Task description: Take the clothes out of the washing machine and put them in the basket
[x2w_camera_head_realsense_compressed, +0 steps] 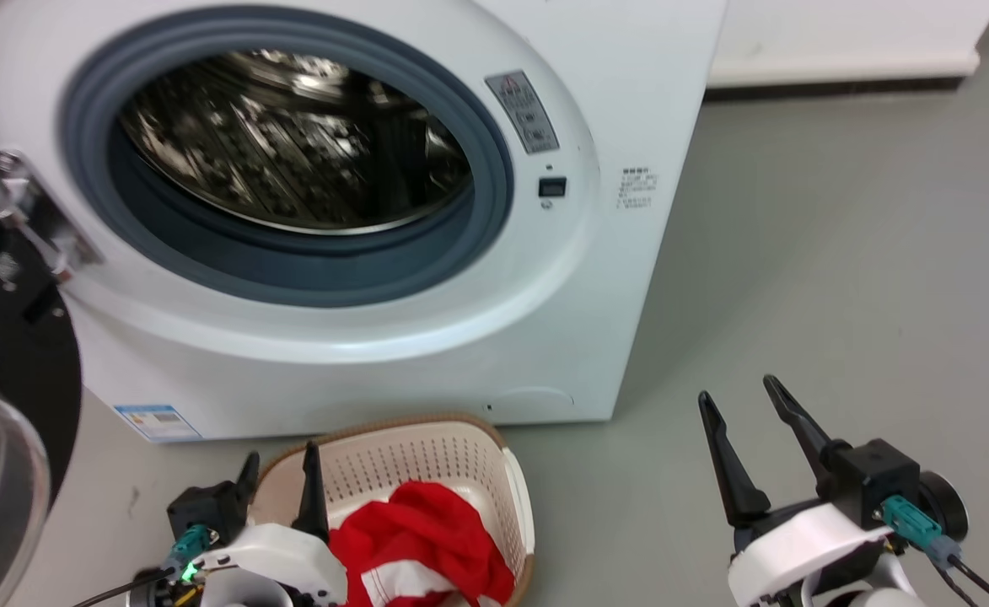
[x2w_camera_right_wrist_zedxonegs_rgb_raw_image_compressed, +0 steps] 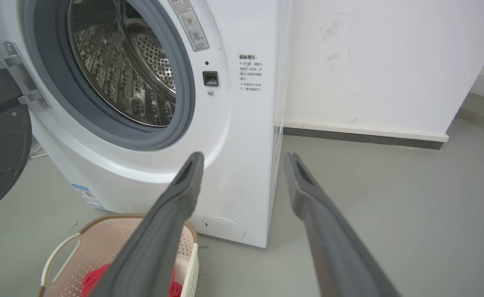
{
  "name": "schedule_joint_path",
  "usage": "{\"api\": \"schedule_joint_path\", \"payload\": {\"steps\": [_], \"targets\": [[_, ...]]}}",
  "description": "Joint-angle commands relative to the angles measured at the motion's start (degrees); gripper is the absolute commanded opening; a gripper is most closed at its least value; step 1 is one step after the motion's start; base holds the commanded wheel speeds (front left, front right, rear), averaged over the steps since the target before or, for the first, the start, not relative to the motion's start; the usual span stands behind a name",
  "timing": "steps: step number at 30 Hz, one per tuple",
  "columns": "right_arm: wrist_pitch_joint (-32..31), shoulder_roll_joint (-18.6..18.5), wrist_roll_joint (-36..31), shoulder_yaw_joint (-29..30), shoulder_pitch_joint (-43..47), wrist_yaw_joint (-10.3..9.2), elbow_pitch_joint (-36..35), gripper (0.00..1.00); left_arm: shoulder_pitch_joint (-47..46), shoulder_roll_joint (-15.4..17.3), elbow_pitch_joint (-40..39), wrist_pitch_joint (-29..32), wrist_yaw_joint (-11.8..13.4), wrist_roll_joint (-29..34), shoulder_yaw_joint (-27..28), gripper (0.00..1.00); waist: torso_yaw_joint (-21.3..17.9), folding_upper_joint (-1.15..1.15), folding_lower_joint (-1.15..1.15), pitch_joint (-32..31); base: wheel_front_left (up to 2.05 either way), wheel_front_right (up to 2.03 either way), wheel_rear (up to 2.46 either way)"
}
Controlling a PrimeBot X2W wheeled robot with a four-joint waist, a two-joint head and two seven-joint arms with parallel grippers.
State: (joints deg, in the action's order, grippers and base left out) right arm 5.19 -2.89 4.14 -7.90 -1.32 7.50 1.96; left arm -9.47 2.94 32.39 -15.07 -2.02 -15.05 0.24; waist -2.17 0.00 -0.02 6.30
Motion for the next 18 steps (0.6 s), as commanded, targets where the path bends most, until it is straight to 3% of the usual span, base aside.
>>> {"api": "schedule_joint_path", "payload": {"steps": [1, 10, 18], "targets": [[-0.08, 0.04, 0.13, 0.17, 0.90, -0.02, -0.22, 1.00, 0.75, -0.04, -1.52, -0.15, -0.18, 0.57, 0.20, 1.00, 1.26, 0.00, 0.02, -2.60, 0.00, 0.00, 0.00], [-1.62, 0.04, -0.31, 2.30, 4.35, -0.02, -2.15, 1.00, 5.80, -0.05, -19.25, -0.14, -0.48, 4.95, -0.12, 1.00, 2.48, 0.00, 0.02, -7.12, 0.00, 0.00, 0.00], [-2.31, 0.04, -0.44, 3.95, 6.36, -0.02, -3.15, 1.00, 10.66, 1.03, -28.37, -0.14, -0.92, 9.38, -1.08, 1.00, 2.48, 0.00, 0.02, -9.65, 0.00, 0.00, 0.00]]}}
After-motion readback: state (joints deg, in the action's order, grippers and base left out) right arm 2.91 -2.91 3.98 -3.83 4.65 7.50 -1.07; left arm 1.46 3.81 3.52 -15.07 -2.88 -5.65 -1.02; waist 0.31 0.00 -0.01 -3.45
